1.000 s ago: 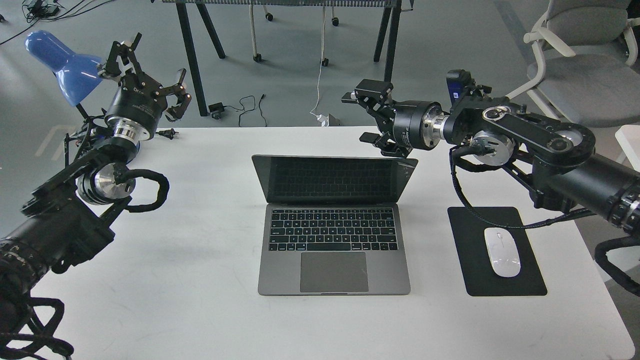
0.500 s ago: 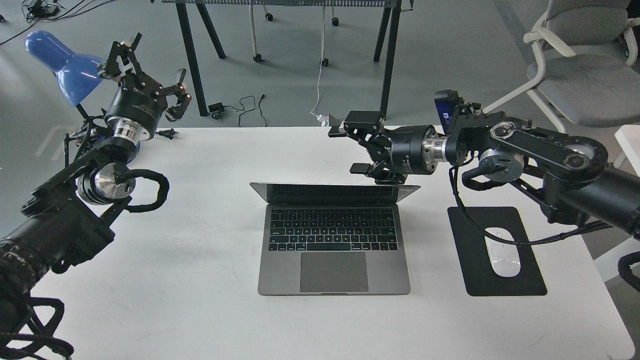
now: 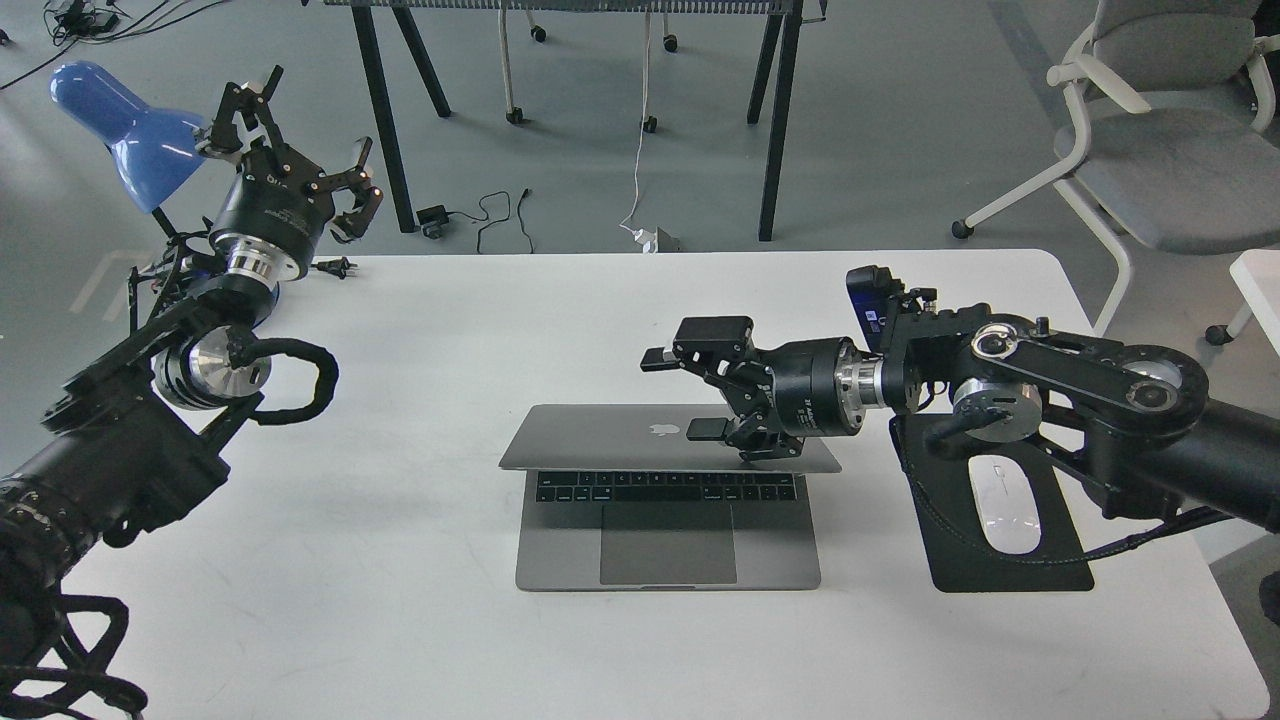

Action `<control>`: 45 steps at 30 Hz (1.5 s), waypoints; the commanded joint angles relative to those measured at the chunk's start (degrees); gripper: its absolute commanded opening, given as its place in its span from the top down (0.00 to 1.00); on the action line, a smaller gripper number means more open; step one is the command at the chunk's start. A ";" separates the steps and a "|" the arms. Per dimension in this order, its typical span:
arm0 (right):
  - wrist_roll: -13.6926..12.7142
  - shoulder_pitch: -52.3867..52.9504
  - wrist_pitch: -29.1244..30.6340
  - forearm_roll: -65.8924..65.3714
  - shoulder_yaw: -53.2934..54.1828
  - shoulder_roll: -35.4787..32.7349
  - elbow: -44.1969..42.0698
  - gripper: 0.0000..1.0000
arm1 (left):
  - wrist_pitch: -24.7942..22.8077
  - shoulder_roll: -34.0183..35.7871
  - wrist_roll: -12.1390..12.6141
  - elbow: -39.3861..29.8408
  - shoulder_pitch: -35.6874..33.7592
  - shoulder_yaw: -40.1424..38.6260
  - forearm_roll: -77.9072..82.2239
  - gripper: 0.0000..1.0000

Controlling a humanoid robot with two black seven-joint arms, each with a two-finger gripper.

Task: Close notebook with right arm
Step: 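Press the screen down with the right gripper until the lid shuts, then lift the right gripper up off the closed laptop lid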

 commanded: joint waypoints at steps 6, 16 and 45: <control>-0.09 -3.35 0.00 -1.15 -3.26 0.36 -0.13 0.00 | 0.00 0.00 0.00 0.00 0.00 0.00 0.01 0.00; -0.79 -7.92 -3.30 -5.64 -3.26 0.45 -1.09 0.00 | 0.00 0.00 0.00 0.00 0.00 0.00 0.01 0.00; -0.53 -9.68 -6.73 -5.12 14.02 0.97 -4.70 0.00 | 0.00 0.00 0.00 0.00 0.00 0.00 0.01 0.00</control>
